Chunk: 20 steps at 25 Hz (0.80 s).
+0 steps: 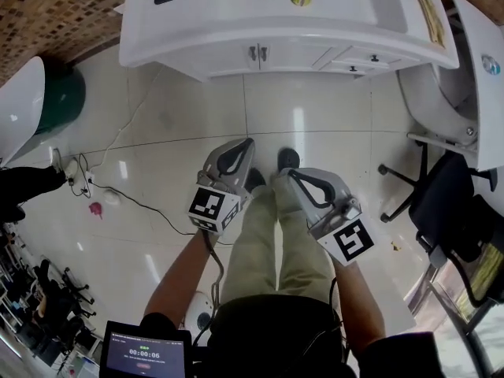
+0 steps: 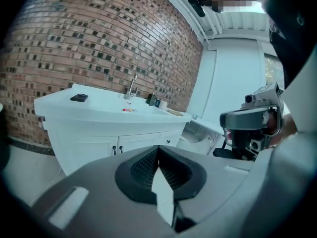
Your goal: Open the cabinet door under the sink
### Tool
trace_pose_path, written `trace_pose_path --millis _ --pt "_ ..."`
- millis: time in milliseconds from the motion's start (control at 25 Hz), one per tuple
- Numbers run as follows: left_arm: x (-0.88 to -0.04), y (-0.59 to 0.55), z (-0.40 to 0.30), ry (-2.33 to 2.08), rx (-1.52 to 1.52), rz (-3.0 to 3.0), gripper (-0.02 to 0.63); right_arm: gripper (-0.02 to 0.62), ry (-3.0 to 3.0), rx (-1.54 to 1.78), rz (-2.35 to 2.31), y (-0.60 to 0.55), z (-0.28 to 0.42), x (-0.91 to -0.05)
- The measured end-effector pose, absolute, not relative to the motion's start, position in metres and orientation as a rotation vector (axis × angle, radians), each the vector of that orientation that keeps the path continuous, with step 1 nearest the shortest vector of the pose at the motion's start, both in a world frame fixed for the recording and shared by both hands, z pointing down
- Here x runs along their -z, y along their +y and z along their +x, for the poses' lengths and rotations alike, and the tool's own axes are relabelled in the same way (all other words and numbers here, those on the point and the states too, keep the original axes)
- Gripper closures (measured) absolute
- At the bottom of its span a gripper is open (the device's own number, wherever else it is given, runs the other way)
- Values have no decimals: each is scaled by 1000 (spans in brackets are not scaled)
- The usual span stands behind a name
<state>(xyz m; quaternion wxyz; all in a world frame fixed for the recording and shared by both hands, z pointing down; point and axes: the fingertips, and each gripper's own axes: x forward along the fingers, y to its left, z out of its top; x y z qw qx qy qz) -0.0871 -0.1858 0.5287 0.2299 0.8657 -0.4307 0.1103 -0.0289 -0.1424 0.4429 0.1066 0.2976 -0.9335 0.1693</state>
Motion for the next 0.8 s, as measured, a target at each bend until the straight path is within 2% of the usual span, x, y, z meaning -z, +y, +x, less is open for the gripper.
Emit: trace_pose_path --millis 80,160,800 --pt "-553 -204 -88 -1215 -336 2360 583 603 -2746 -511 884 -154 -24 -459" --pt "-573 -224 -90 -1233 -348 2335 544 603 -2747 -513 894 -165 -22 -471" --pt "-732 -370 -107 -1371 -549 2144 514 604 -2695 -567 999 -220 7 -518"
